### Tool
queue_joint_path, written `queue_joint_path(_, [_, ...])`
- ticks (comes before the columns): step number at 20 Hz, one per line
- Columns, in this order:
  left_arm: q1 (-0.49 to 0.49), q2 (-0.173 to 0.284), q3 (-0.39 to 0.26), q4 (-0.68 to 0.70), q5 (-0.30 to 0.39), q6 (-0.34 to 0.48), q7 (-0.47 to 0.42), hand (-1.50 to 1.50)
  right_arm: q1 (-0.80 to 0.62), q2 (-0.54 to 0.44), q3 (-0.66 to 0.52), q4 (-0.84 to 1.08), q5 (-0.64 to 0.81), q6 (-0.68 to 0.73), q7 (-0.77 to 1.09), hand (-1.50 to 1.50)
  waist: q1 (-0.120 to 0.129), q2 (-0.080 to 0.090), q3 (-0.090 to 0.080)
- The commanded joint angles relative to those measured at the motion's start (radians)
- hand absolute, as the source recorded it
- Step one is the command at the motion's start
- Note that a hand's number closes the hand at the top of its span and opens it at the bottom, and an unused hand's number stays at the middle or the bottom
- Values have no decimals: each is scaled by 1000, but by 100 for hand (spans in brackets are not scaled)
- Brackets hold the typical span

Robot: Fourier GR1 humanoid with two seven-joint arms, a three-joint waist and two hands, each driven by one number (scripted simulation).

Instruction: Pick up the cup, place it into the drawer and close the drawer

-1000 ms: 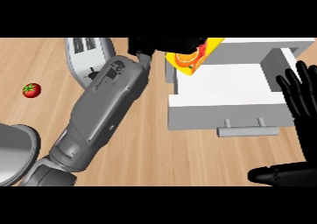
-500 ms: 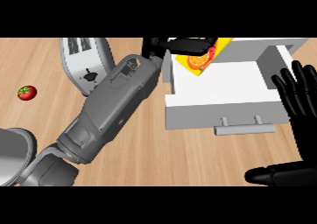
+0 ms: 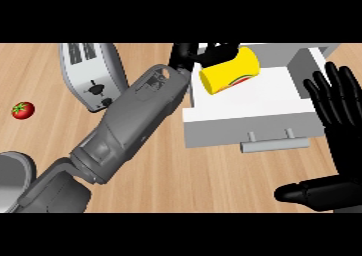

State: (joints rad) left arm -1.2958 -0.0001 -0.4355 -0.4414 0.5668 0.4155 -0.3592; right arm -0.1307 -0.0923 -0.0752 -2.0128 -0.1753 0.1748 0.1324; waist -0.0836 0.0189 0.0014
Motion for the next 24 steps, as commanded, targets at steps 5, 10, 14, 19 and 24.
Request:
queue_joint_path(5, [-33,0,-135,93,-8,34,25,-150,8,4,-1,-17,-11,8,-21,-150,-18,3,1])
queue_joint_path(10, [-27,0,-151,53,53,64,23,-150,5,-18,-17,1,-58,49,-23,-150,-26,6,1])
queue_joint_path(14, [-45,0,-116,23,123,38,-12,-150,-41,-13,-33,4,-87,30,4,-150,-22,8,0])
queue_joint_path(19, [-1,0,-116,-64,197,35,-96,-150,48,14,8,-59,-126,49,25,-150,-8,-3,0])
queue_joint_path(24, [5,0,-11,-69,216,-57,-138,-150,12,-21,-38,-40,-157,56,41,-150,61,-14,-1])
